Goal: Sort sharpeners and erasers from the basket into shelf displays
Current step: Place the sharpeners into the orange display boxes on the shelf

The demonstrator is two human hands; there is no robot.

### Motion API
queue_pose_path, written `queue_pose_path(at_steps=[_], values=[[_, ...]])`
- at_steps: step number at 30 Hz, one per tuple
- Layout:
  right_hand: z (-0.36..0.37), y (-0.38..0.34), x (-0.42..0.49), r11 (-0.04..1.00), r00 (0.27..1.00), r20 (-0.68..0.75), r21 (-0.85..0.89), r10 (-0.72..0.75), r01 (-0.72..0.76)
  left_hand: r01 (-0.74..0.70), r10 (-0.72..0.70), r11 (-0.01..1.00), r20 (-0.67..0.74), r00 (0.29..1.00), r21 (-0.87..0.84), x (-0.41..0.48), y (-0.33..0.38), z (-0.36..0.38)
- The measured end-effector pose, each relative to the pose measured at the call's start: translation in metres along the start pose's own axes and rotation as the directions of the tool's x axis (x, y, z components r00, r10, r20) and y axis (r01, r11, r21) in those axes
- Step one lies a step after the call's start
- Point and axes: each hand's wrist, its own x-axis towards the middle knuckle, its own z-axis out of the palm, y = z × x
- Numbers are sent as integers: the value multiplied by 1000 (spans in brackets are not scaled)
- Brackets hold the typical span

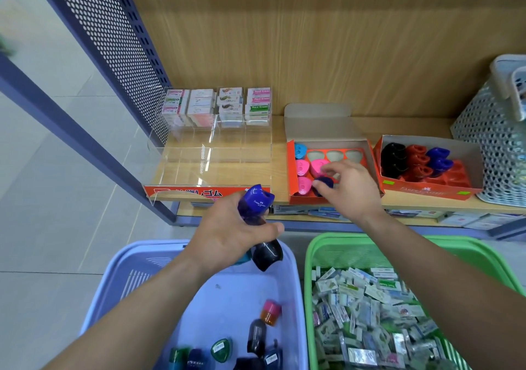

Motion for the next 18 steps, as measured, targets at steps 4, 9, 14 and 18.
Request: queue_pose_path(at_steps=[4,9,14,18], values=[[13,-7,3,997,987,145,31,-72,68,-2,2,1000,7,1000,1,0,-1,0],[25,-9,13,998,982,187,46,22,-31,-4,4,1000,-3,1000,15,1,-3,0],[26,-5,22,985,961,259,115,92,-126,-13,12,1000,8,1000,25,2,-4,0],[26,-4,30,966,943,317,193,104,-171,-15,15,999,6,1000,33,3,-3,0]])
